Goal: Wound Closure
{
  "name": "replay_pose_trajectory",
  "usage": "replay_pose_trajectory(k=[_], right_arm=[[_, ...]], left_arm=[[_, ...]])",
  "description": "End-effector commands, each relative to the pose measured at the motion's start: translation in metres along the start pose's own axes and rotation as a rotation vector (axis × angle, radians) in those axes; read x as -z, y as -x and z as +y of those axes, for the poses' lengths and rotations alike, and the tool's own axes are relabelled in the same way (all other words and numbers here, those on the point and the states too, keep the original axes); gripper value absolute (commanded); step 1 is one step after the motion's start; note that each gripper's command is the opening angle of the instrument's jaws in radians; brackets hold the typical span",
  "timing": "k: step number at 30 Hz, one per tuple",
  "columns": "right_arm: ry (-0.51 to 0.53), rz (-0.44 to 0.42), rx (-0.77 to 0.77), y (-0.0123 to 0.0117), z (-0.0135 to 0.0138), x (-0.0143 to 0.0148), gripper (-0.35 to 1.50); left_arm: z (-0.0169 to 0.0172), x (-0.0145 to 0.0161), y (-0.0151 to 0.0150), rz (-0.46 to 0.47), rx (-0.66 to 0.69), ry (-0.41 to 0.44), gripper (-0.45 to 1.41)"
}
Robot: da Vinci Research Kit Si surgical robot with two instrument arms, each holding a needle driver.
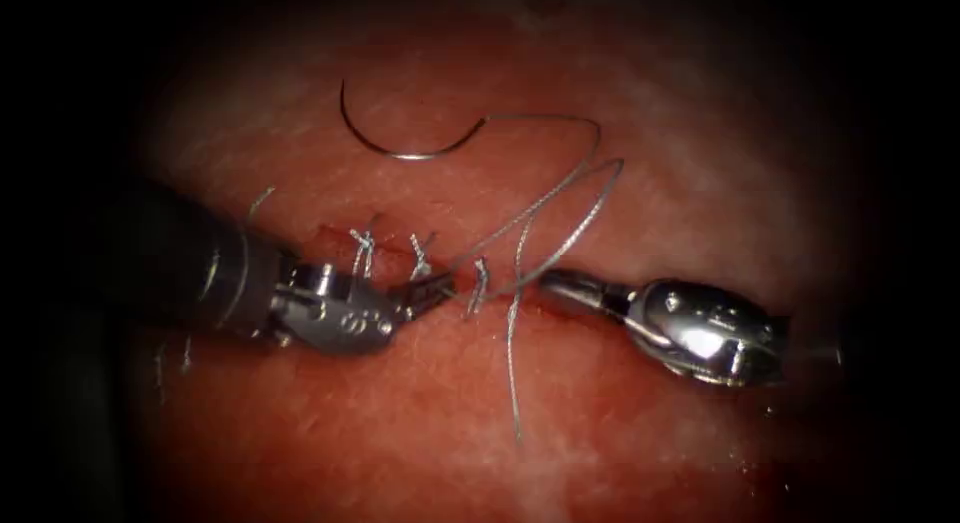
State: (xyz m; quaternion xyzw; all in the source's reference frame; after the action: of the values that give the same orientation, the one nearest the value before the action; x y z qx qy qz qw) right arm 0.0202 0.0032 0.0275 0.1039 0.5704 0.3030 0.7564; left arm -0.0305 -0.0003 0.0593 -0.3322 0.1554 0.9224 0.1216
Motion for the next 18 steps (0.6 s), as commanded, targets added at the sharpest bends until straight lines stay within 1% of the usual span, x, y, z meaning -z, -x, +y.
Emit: replay_pose_trajectory(k=[1,4,8,12,18], right_arm=[[-0.001,0.011,-0.007,0.0001,-0.0005,-0.0007,-0.35],[-0.003,0.03,-0.017,-0.0009,0.0005,-0.001,-0.35],[-0.033,0.068,-0.026,-0.0021,0.0016,-0.0015,-0.35],[-0.108,0.095,-0.027,-0.0029,0.0019,-0.0025,-0.35],[-0.228,0.121,-0.05,-0.0032,0.0023,-0.0041,-0.35]], left_arm=[[0.0015,-0.0002,0.0001,-0.003,-0.006,0.005,-0.45],[0.0018,-0.0006,0.0006,-0.014,-0.023,0.011,-0.45],[0.0021,-0.0014,0.0015,-0.03,-0.055,0.008,-0.45],[0.0017,-0.0025,0.0021,-0.063,-0.098,-0.011,-0.45],[0.0001,-0.0046,0.0024,-0.104,-0.15,-0.033,-0.45]])
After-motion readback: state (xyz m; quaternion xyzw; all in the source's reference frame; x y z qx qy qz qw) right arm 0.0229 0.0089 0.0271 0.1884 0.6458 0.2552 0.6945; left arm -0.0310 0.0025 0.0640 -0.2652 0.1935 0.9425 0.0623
